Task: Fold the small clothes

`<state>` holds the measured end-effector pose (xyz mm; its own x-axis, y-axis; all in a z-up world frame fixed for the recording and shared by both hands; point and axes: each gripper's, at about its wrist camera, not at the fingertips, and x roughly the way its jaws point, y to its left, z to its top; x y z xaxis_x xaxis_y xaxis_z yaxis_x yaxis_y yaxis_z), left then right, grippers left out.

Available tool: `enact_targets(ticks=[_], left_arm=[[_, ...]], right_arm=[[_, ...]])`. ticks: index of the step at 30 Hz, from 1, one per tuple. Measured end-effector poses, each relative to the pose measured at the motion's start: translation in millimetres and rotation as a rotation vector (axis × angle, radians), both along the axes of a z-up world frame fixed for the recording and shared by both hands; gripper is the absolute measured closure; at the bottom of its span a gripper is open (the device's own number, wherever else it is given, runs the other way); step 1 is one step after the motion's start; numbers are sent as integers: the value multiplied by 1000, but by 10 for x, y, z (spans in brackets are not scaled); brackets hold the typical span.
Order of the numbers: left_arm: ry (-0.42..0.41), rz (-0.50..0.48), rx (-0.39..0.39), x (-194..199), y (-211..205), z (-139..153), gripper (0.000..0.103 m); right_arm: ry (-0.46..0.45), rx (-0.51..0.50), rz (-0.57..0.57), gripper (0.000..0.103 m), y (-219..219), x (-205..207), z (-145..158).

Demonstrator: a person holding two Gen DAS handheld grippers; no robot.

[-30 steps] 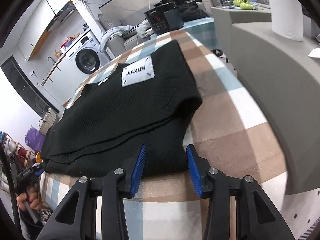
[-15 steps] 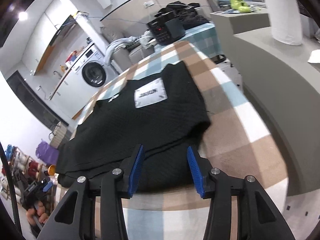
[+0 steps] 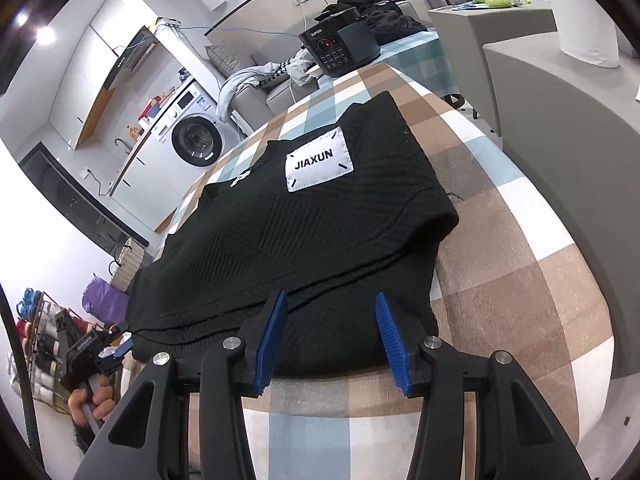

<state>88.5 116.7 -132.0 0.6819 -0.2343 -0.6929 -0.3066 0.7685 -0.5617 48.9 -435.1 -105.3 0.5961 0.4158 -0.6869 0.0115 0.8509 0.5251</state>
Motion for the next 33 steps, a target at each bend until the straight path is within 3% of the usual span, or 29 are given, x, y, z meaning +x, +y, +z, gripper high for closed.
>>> enact_targets(ticks=[5, 11, 17, 18, 19, 22, 25, 33], left_arm=[[-33, 30, 11, 169, 100, 101, 48], [-13, 24, 35, 394, 130, 108, 48], [-22, 28, 47, 564, 130, 81, 48], [-30, 34, 47, 588, 135, 79, 55], [-37, 42, 46, 594, 141, 76, 69], [-48, 68, 41, 617, 183, 75, 95], [-76, 76, 51, 605, 206, 157, 101], [-184, 56, 91, 730, 202, 643, 103]], right_arm=[[-11, 23, -43, 55, -101, 9, 19], [18, -15, -146, 55, -337, 71, -31], [-9, 21, -182, 55, -485, 205, -64], [-29, 10, -183, 70, -465, 226, -35], [-40, 1, -171, 82, -434, 248, -4], [-101, -21, -128, 96, -328, 261, 152], [-131, -27, -91, 96, -233, 282, 312], [-181, 35, -115, 96, -195, 662, 695]])
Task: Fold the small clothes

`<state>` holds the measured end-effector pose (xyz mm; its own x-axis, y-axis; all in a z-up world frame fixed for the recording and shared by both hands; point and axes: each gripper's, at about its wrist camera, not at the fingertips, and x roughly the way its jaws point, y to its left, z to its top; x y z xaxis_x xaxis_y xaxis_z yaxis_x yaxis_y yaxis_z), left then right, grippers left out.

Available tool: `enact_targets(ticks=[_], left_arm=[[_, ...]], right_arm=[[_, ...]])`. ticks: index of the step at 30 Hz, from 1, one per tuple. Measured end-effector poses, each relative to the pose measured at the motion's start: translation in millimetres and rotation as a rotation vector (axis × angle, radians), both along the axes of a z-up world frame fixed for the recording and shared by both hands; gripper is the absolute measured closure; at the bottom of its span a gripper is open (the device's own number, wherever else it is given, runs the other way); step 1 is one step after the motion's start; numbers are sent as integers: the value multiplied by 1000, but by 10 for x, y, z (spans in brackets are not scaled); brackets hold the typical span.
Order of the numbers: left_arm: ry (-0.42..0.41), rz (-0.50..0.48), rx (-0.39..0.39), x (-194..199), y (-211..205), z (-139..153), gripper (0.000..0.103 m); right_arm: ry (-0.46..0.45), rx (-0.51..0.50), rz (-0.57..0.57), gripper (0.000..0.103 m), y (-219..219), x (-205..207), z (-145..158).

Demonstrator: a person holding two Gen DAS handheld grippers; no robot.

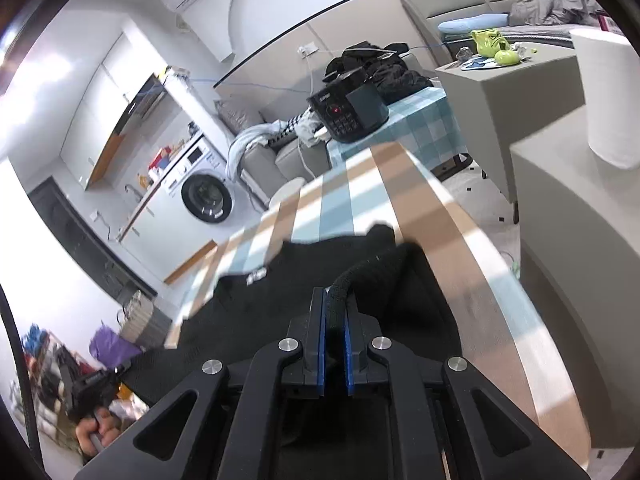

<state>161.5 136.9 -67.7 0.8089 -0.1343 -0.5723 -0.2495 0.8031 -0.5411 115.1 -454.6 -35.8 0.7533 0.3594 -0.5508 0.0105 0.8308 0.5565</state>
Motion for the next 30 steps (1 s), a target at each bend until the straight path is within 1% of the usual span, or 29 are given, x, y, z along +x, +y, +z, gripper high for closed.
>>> enact_targets(ticks=[2, 4, 8, 9, 11, 12, 13, 14, 15, 16, 17, 18, 19, 20, 22, 23, 24, 25, 26, 27, 28, 30], left_arm=[[-28, -1, 1, 145, 31, 127, 103], [-38, 4, -6, 315, 75, 218, 103], [-47, 22, -15, 818, 186, 360, 103], [-41, 26, -12, 950, 206, 368, 103], [-20, 35, 1, 1252, 241, 340, 103], [-6, 44, -3, 1408, 264, 297, 102], [18, 47, -4, 1540, 275, 246, 97], [77, 41, 2, 1710, 283, 169, 93], [128, 34, 5, 1800, 281, 107, 85], [162, 28, 0, 1851, 280, 48, 81], [167, 18, -6, 1857, 275, 8, 79], [163, 7, 3, 1844, 262, 4, 74], [161, -7, 21, 1822, 243, 5, 72], [163, -15, 37, 1793, 223, -10, 72], [162, -25, 51, 1734, 210, 2, 72], [162, -33, 53, 1706, 203, 0, 71], [162, -45, 56, 1680, 188, 6, 67], [162, -75, 57, 1676, 170, 21, 59], [158, -86, 57, 1664, 167, 37, 57], [145, -85, 39, 1646, 184, 52, 54], [137, -84, 19, 1619, 202, 67, 47], [127, -119, -85, 1633, 255, 41, 38]], right_arm=[[-9, 16, -29, 96, -28, 188, 64], [-11, 57, -68, 96, -88, 407, 117], [-5, 87, -161, 96, -134, 937, 153], [8, 85, -182, 96, -125, 1108, 131], [66, 71, -207, 95, -100, 1449, 37], [106, 56, -223, 93, -79, 1623, -42], [148, 22, -240, 90, -57, 1760, -115], [173, 5, -250, 87, -55, 1823, -170], [192, 1, -253, 86, -49, 1861, -219], [194, -7, -246, 82, -43, 1857, -242], [185, -23, -241, 77, -35, 1828, -234], [162, -44, -235, 73, -30, 1778, -210], [144, -58, -228, 65, -31, 1720, -198], [131, -66, -223, 62, -51, 1666, -178], [124, -71, -213, 61, -89, 1602, -171], [125, -79, -201, 58, -115, 1580, -168], [129, -83, -189, 56, -129, 1563, -184], [135, -82, -175, 55, -149, 1554, -201], [142, -80, -168, 55, -165, 1543, -221], [153, -76, -168, 55, -186, 1526, -250], [164, -70, -169, 54, -199, 1505, -276], [187, -51, -159, 54, -217, 1491, -330]])
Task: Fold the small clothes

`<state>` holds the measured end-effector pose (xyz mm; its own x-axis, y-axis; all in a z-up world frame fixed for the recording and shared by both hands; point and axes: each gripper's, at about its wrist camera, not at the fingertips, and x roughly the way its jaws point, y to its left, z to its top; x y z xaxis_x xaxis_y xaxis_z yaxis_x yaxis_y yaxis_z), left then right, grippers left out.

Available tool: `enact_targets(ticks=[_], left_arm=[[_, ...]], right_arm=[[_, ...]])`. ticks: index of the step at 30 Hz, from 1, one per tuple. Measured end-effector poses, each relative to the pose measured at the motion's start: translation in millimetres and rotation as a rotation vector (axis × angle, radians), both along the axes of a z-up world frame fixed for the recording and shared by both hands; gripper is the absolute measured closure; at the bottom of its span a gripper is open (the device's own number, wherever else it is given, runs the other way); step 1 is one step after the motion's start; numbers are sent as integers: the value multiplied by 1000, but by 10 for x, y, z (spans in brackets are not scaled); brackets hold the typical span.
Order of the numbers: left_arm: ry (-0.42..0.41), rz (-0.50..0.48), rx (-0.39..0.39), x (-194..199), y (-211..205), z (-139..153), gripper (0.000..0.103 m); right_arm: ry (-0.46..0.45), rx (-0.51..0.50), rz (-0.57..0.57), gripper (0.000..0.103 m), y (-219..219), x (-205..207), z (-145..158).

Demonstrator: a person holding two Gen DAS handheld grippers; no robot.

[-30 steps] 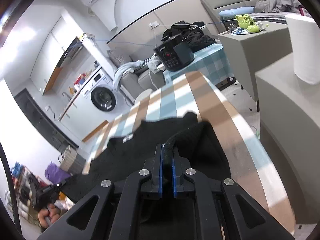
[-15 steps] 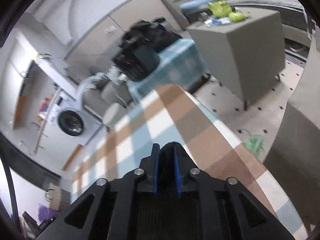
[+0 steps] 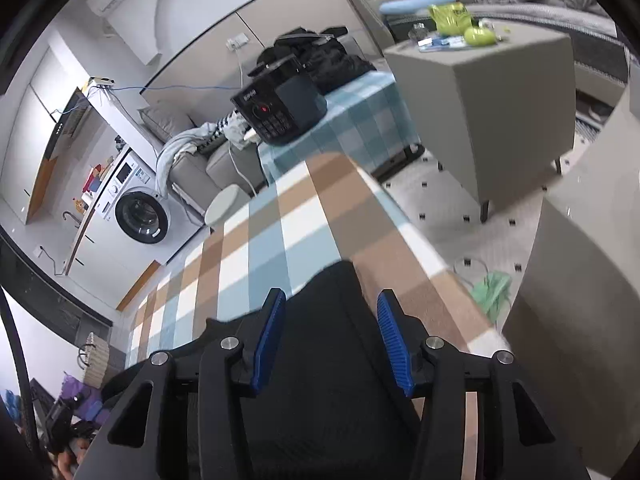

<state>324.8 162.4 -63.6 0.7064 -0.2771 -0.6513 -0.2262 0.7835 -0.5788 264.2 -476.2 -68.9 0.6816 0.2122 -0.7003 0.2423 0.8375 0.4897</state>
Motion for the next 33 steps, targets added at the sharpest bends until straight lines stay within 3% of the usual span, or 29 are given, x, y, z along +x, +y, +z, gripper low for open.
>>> enact_targets(ticks=[2, 3, 8, 15, 25, 27, 29, 33], left_arm=[[20, -20, -91, 20, 7, -45, 38], [19, -29, -99, 17, -22, -46, 38], [-11, -75, -9, -117, -201, 39, 38], [-1, -31, 142, -214, -107, 10, 38], [55, -57, 165, 80, -139, -280, 38], [54, -61, 176, 98, -156, -282, 38], [57, -59, 176, 102, -153, -276, 38], [43, -57, 182, 61, -123, -227, 38]], right_arm=[[1, -8, 14, 54, 21, -20, -22], [3, -18, 19, 54, 35, -26, -26], [25, -39, 43, 54, 80, 14, -110], [62, -58, 51, 54, 123, 143, -238], [142, -119, 102, 54, 324, 547, -446], [147, -155, 115, 62, 370, 614, -468], [151, -212, 143, 90, 436, 650, -472], [21, -252, 190, 98, 474, 566, -309]])
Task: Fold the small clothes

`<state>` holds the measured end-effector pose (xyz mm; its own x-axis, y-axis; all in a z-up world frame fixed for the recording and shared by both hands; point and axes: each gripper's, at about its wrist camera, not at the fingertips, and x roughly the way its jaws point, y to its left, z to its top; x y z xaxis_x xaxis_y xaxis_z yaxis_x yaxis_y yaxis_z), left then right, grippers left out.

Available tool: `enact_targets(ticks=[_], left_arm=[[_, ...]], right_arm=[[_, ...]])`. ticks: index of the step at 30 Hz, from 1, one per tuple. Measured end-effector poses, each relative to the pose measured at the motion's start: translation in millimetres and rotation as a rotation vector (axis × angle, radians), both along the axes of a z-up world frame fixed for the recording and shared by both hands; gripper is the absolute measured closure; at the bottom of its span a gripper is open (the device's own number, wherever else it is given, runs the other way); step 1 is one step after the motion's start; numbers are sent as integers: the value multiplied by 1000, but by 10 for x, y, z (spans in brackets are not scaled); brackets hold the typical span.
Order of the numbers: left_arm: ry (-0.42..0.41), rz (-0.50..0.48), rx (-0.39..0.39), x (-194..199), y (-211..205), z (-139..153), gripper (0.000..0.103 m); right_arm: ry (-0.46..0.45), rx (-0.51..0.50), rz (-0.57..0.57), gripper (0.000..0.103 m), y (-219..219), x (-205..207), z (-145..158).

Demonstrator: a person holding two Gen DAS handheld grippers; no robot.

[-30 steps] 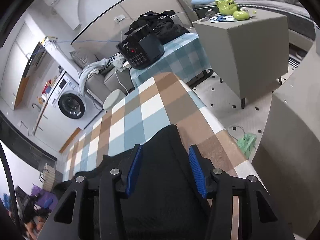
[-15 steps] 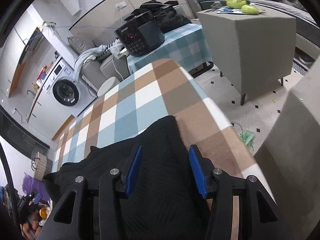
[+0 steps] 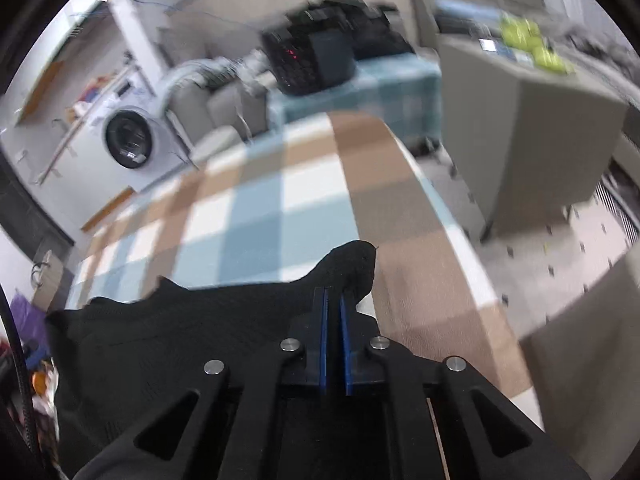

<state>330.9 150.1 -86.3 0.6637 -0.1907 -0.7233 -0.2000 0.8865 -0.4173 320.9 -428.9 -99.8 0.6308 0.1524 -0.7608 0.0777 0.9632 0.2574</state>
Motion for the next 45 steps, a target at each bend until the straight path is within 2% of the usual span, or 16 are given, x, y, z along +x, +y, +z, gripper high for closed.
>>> enact_targets(ticks=[2, 4, 8, 13, 16, 21, 26, 27, 29, 30, 31, 34, 40, 42, 45], left_arm=[[-8, 6, 4, -32, 36, 28, 38], [-15, 17, 1, -54, 78, 36, 38], [4, 35, -6, -59, 153, -21, 38], [11, 46, -4, -83, 189, -82, 38], [8, 37, 28, -28, 130, -71, 38], [-4, -23, 58, 194, -144, 0, 38], [62, -72, 125, 472, -468, -114, 38], [78, -70, 134, 523, -513, -154, 42], [70, -71, 148, 565, -572, -205, 66], [74, -80, 155, 591, -600, -234, 85], [77, -86, 155, 607, -607, -261, 95], [29, -79, 154, 576, -597, -244, 100], [-99, -30, 125, 483, -455, 46, 100], [-103, -10, 112, 521, -388, 68, 100], [-34, 7, 107, 660, -338, -52, 96]], right_arm=[[-92, 44, -31, 98, -104, -84, 135], [-111, 35, -109, 98, -188, -101, 176], [-4, 62, -164, 98, -267, 70, -10], [-62, 81, -193, 98, -262, 13, 51], [-57, 88, -169, 98, -241, -20, 96], [-54, 73, -154, 98, -224, -107, 109], [-51, 76, -147, 98, -244, -144, 66], [-50, 78, -145, 98, -250, -139, 54], [-45, 78, -143, 98, -262, -136, 32], [-43, 81, -141, 98, -265, -145, 24], [-41, 81, -140, 98, -269, -144, 19], [-45, 85, -133, 98, -286, -156, 7], [-78, 112, -139, 98, -284, -162, 27], [-71, 108, -142, 98, -251, -124, 19], [-14, 84, -146, 94, -186, -20, -55]])
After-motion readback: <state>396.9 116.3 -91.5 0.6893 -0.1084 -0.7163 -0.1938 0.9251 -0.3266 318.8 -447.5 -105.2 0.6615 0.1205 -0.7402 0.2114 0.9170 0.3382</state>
